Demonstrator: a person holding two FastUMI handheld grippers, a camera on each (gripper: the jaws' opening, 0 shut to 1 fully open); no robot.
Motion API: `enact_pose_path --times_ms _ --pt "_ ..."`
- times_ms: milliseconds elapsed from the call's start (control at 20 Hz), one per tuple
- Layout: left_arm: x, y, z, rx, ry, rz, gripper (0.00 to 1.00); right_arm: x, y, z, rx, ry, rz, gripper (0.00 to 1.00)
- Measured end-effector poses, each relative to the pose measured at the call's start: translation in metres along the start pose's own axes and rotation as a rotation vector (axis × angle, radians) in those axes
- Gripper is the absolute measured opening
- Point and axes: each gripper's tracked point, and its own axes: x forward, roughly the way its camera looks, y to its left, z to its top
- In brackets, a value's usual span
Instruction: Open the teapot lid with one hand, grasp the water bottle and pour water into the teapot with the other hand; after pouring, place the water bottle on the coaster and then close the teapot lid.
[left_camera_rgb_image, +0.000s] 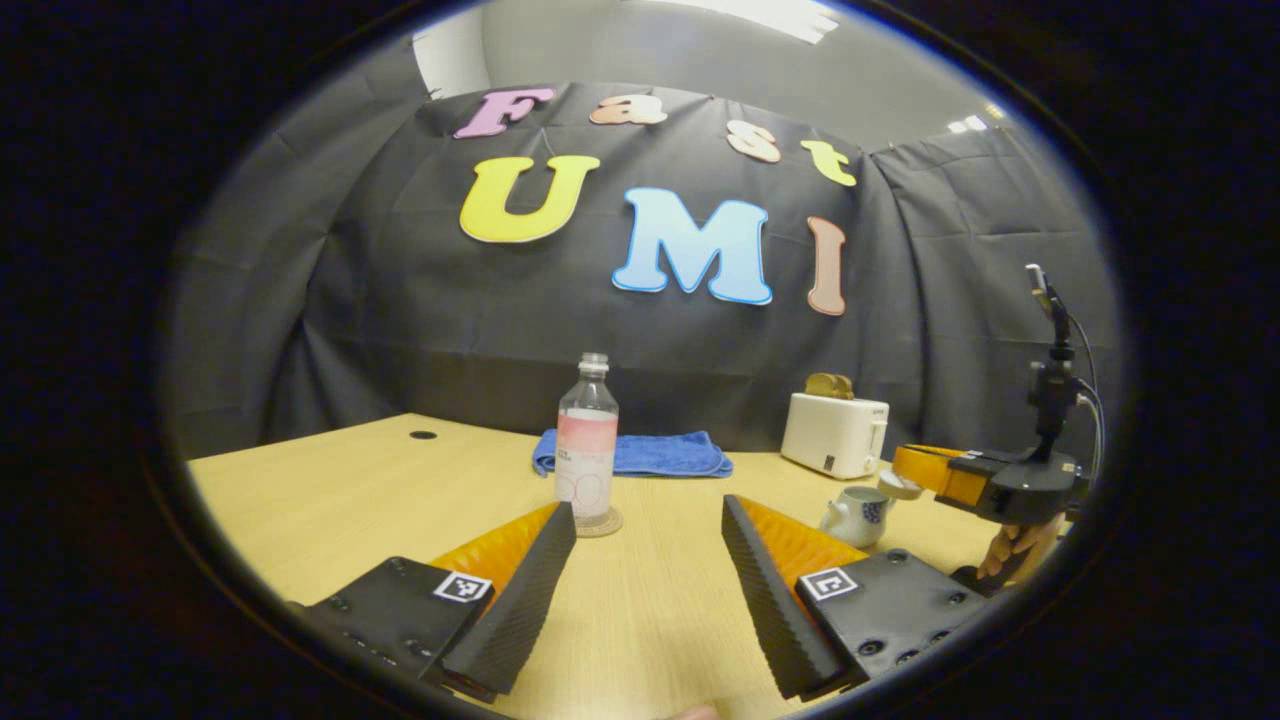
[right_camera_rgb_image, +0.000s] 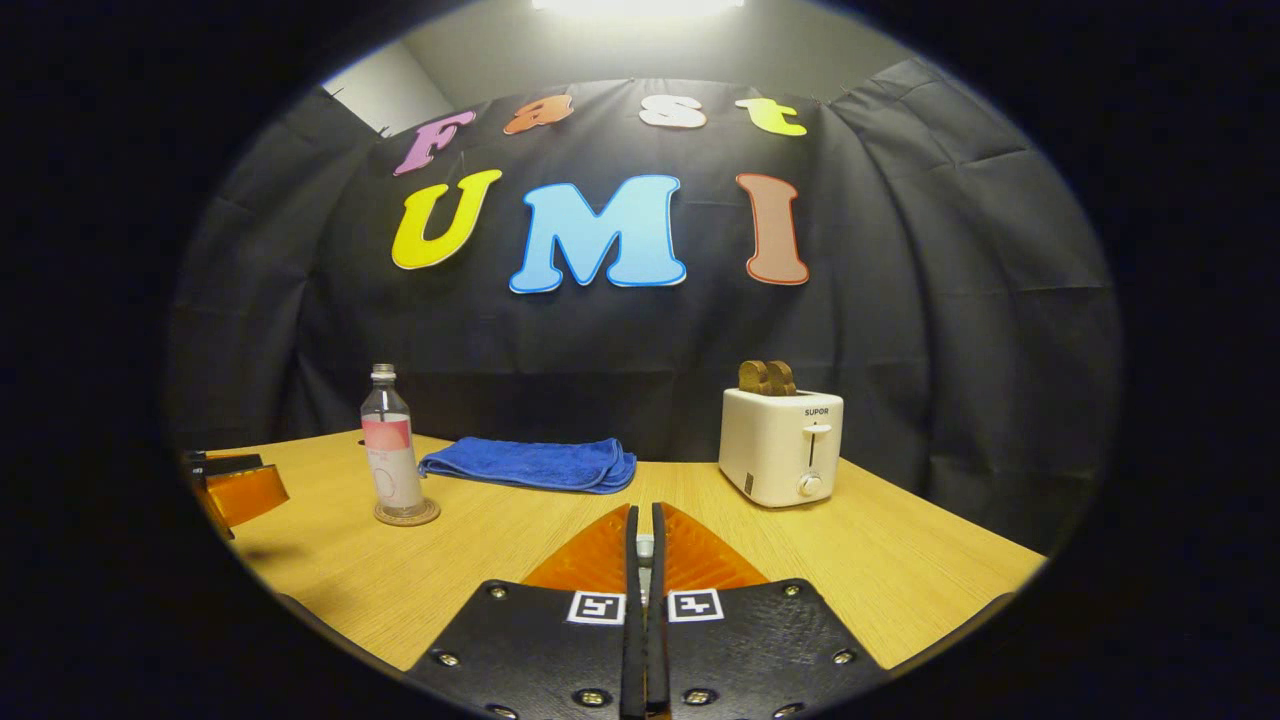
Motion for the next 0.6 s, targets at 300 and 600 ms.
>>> enact_pose_path --times_ms 300,600 --pt "-0.004 -0.002 0.000 0.009 0.004 -0.008 1.00 0.028 0.005 -0.011 -0.023 0.023 -0.008 0.01" --pt "-0.005 -0.010 0.005 0.030 -0.012 -0.021 1.00 0.037 0.004 -0.020 -0.016 0.052 -0.018 0.01"
